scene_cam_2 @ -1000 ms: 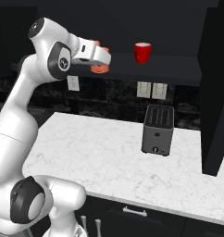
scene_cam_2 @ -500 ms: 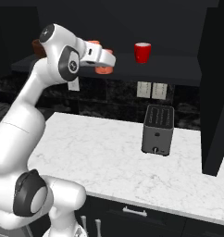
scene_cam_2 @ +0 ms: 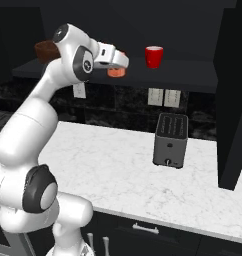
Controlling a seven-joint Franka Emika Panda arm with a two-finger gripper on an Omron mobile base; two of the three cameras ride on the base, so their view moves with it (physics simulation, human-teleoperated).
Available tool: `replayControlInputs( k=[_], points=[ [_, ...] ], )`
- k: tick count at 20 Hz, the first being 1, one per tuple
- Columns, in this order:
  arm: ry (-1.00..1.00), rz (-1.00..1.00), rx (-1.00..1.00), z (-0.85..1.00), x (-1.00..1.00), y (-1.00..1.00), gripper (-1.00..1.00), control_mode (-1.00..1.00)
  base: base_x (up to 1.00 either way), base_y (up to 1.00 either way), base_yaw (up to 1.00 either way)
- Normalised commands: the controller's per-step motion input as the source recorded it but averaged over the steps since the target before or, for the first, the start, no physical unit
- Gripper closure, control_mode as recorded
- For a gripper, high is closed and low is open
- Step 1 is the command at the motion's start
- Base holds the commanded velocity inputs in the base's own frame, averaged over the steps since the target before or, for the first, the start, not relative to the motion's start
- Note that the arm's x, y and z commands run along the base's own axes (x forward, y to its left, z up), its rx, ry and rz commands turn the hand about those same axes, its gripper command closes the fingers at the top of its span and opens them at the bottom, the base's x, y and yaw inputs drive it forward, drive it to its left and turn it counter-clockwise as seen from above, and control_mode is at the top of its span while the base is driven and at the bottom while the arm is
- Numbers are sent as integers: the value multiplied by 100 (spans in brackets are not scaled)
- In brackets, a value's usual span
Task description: Gather all objects into one cabinet and sort the glasses and bowls to opposite sides.
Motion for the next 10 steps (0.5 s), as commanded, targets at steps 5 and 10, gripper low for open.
replayControlInputs(
  k=[5, 10],
  points=[
    [2, 0, 0, -10, 50, -5, 100, -100, 0, 0, 0],
    [0, 0, 0, -25, 57, -7, 100, -100, 0, 0, 0]
  ],
)
